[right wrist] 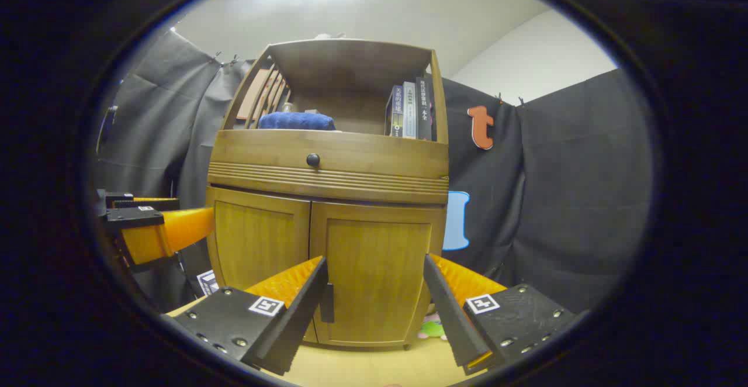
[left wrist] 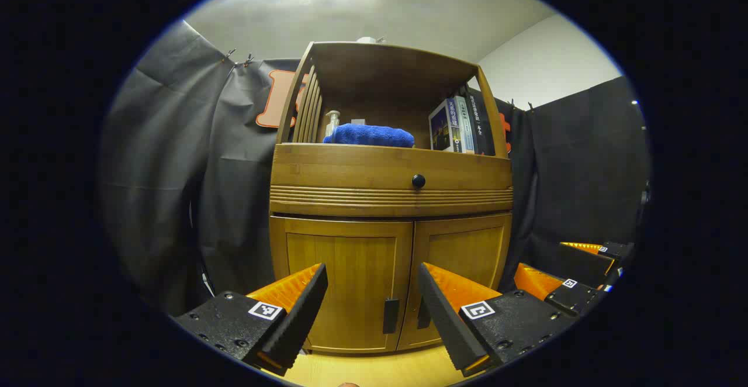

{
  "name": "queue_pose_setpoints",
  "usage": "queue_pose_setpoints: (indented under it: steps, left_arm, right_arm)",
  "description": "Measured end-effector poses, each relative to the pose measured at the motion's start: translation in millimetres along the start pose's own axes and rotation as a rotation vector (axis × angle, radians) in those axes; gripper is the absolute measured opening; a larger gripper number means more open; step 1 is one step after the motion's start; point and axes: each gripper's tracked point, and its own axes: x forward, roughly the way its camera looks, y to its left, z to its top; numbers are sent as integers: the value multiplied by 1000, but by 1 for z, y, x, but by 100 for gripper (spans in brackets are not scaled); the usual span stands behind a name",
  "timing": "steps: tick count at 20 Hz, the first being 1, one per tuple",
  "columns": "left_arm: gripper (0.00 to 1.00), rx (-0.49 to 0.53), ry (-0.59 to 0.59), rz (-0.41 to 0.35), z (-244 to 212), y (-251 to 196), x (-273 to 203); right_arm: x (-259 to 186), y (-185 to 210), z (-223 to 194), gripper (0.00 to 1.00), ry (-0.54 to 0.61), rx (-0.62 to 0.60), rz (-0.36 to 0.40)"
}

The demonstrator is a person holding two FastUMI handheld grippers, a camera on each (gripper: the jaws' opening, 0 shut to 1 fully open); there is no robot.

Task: Open the right door of the double-door shoe cabinet with the right hand, and open the left door with the left hand.

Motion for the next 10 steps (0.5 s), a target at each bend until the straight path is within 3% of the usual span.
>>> queue_pose_setpoints:
  steps: [10]
  left_arm:
    - [92,-11,-23,28,5,4,-2]
  right_arm:
    - [2,1,-1,96,-4,-10,19]
